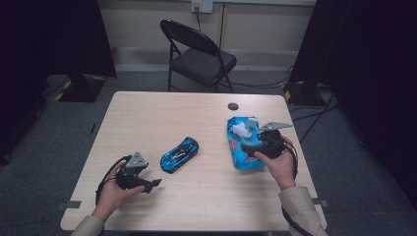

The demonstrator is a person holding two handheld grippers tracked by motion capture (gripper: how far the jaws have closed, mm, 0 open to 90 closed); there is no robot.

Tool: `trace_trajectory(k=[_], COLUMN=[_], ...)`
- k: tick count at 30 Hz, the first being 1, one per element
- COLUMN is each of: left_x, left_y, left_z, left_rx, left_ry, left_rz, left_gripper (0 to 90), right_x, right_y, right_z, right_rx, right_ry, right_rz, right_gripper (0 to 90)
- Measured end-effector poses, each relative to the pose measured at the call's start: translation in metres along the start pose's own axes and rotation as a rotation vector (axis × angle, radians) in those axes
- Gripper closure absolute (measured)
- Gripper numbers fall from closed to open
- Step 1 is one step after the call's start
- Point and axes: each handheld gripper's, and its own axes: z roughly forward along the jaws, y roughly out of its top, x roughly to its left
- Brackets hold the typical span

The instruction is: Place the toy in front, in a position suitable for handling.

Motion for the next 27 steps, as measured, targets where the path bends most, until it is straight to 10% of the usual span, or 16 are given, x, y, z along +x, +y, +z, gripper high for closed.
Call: trace_trajectory(k=[27], left_x=[-0.004], left_y=[0.029], left_z=[0.060], left_rx=[-0.035], left_ry=[0.019], left_rz=[-0.008], left_gripper=[18.5], right_x=[0.006], right_y=[0.004], right_z=[0.020], right_rx=[0.039], right_ry=[0.027], right_rz=[-0.030], right_gripper=[20.0])
